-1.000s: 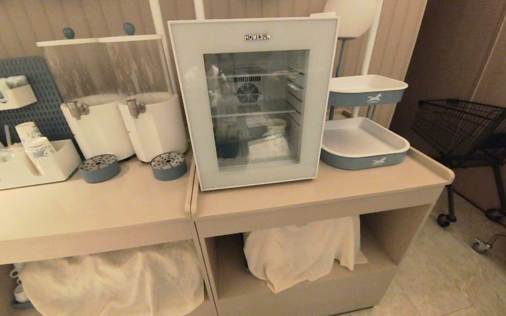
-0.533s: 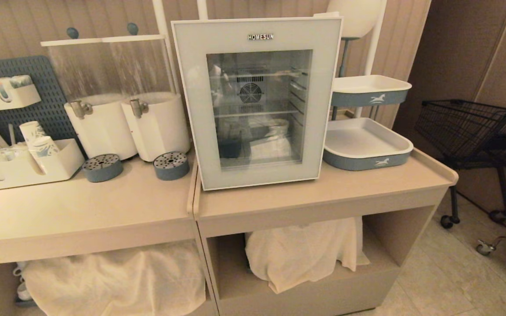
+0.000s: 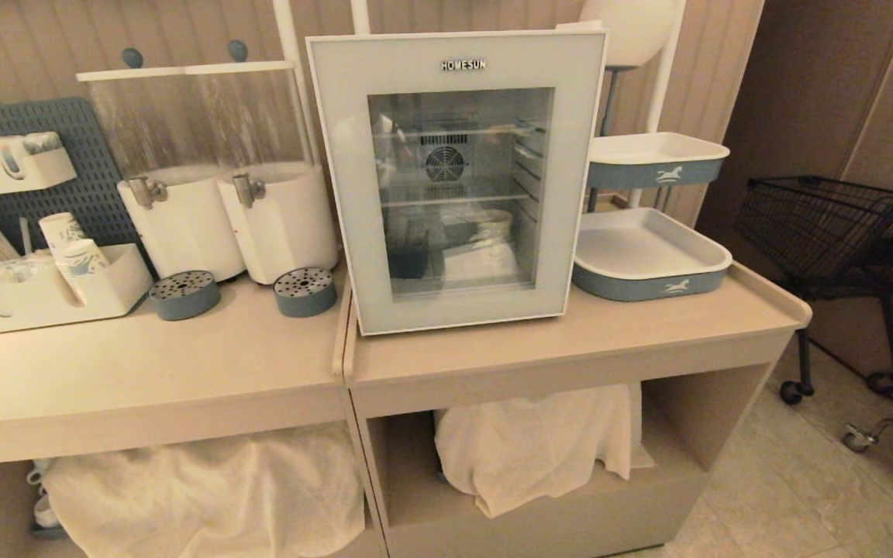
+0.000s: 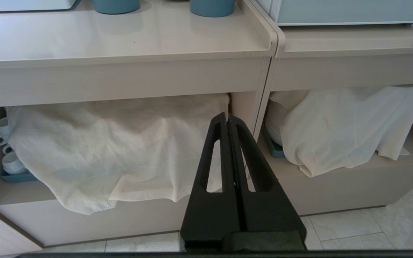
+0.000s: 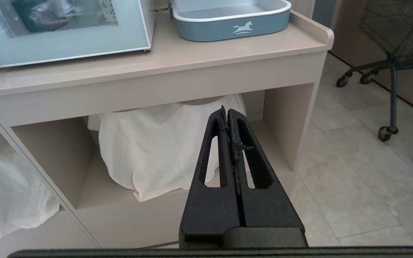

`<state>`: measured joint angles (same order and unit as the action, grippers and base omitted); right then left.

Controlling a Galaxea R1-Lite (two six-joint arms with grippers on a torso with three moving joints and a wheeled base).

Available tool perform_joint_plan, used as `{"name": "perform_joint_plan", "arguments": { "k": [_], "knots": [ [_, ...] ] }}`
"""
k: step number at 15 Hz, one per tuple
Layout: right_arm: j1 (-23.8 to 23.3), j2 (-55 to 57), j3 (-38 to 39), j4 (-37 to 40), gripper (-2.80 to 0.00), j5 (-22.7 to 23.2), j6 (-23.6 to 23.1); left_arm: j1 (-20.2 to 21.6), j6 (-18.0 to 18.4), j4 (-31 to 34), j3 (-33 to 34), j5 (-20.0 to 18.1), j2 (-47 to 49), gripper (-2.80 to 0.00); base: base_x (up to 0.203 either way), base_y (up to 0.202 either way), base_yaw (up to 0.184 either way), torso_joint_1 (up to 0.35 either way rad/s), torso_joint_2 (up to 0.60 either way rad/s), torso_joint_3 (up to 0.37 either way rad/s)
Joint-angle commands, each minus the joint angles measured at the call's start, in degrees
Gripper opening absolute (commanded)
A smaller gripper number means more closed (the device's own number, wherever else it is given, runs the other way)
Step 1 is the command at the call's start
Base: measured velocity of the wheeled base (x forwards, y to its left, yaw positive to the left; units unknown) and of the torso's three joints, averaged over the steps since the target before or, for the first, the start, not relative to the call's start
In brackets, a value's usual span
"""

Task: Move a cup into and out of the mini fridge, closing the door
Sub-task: Open the freezer door

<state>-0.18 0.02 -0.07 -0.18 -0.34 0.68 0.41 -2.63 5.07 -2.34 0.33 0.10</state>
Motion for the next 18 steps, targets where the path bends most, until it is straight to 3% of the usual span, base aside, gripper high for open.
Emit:
{"name": "perform_joint_plan", "arguments": {
  "k": [1,9,18],
  "knots": [
    [0.0,0.0,0.0,-0.1,-2.8,0.0,0.0,0.0,0.0,0.0,0.0,0.0,0.0,-2.8,0.0,0.0,0.0,0.0,0.0,0.0],
    [0.0,0.0,0.0,-0.2,-2.8,0.0,-0.2,0.0,0.0,0.0,0.0,0.0,0.0,-2.8,0.001,-0.007,0.065,0.001,0.0,0.002],
    [0.0,0.1,0.0,-0.2,-2.8,0.0,-0.1,0.0,0.0,0.0,0.0,0.0,0.0,-2.8,0.0,0.0,0.0,0.0,0.0,0.0]
  ]
}}
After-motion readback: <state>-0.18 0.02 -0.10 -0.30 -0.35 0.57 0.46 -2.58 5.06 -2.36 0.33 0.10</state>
